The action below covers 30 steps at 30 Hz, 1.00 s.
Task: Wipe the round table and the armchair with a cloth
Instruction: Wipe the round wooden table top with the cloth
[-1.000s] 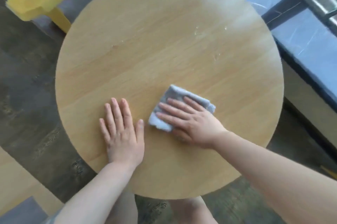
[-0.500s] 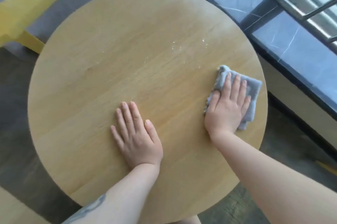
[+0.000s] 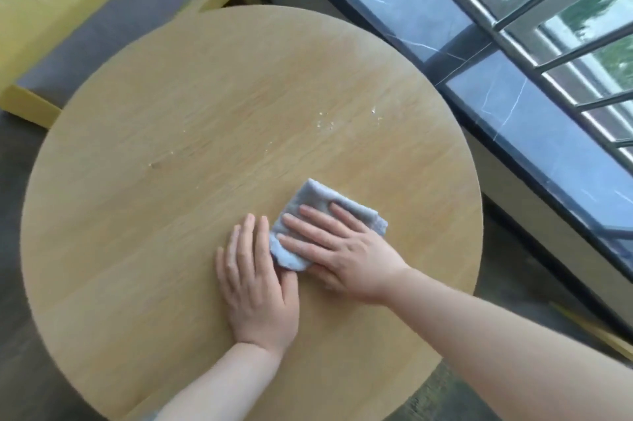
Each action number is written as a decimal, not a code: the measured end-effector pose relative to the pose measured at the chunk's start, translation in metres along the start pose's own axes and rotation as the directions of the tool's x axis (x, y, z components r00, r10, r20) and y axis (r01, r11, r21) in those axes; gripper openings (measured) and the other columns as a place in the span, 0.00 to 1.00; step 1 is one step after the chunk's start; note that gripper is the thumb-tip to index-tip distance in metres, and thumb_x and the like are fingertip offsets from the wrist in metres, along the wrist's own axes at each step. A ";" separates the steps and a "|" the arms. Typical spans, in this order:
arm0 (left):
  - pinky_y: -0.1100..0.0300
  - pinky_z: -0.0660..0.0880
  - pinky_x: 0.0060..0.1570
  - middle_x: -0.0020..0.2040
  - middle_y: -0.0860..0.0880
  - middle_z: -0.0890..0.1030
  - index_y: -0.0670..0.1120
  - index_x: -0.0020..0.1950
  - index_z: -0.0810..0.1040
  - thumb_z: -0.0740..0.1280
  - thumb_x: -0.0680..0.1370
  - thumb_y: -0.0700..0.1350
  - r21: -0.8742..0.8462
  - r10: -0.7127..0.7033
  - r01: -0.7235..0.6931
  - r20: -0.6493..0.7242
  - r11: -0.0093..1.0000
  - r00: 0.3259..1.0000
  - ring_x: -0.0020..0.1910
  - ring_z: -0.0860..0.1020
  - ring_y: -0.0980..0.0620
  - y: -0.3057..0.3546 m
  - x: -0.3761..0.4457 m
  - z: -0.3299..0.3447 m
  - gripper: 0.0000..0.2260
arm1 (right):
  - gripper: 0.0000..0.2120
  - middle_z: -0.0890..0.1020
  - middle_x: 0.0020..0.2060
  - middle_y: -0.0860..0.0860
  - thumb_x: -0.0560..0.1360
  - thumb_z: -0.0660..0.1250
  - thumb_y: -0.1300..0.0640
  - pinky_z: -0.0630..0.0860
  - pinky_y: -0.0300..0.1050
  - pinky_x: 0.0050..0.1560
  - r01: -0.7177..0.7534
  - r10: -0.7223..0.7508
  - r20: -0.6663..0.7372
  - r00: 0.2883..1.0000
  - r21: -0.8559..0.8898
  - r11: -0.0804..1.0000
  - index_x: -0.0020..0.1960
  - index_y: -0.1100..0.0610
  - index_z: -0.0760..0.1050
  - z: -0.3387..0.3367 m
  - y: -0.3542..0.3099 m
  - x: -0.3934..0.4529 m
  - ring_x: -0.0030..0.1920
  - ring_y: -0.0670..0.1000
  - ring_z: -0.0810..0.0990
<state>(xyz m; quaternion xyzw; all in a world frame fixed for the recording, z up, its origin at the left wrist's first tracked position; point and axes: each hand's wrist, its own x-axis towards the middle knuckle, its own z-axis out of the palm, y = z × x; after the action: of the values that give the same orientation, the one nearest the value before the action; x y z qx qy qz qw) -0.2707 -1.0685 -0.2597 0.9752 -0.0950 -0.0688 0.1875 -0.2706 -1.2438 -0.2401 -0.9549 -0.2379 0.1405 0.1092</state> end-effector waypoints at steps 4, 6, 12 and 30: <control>0.44 0.52 0.74 0.75 0.43 0.67 0.46 0.74 0.69 0.57 0.75 0.50 0.008 0.078 -0.079 0.023 0.997 0.997 0.73 0.63 0.43 0.001 0.023 -0.002 0.27 | 0.26 0.52 0.78 0.47 0.80 0.48 0.46 0.48 0.57 0.75 -0.703 0.725 -0.192 0.661 0.179 0.688 0.78 0.46 0.52 -0.013 0.080 -0.007 0.78 0.48 0.47; 0.44 0.52 0.74 0.75 0.43 0.67 0.49 0.74 0.69 0.57 0.76 0.49 0.024 0.086 -0.086 0.001 0.996 0.996 0.73 0.63 0.43 0.005 0.024 -0.003 0.26 | 0.28 0.48 0.78 0.47 0.80 0.44 0.46 0.46 0.58 0.75 -0.895 0.932 -0.164 0.324 0.266 0.358 0.79 0.47 0.46 -0.008 0.068 -0.005 0.78 0.48 0.43; 0.41 0.56 0.72 0.73 0.41 0.69 0.49 0.74 0.70 0.57 0.76 0.49 0.164 0.114 -0.108 -0.025 0.981 0.993 0.71 0.65 0.41 0.006 0.023 0.001 0.25 | 0.25 0.57 0.77 0.46 0.82 0.50 0.46 0.48 0.54 0.77 0.073 -0.072 0.013 0.997 -0.087 0.994 0.77 0.46 0.54 -0.029 0.099 0.006 0.77 0.50 0.51; 0.41 0.56 0.73 0.72 0.41 0.70 0.41 0.72 0.65 0.59 0.75 0.50 0.111 0.182 -0.177 -0.033 0.978 0.983 0.71 0.65 0.42 0.078 0.046 0.030 0.27 | 0.26 0.55 0.78 0.47 0.80 0.52 0.49 0.43 0.52 0.76 -0.522 0.577 -0.178 0.797 0.278 0.807 0.78 0.47 0.55 -0.019 0.061 0.025 0.78 0.50 0.49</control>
<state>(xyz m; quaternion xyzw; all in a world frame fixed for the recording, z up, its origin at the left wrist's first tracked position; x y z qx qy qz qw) -0.2432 -1.1596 -0.2621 0.9726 -0.1820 -0.0253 0.1423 -0.2178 -1.2869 -0.2442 -0.9748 0.0835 0.0678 0.1956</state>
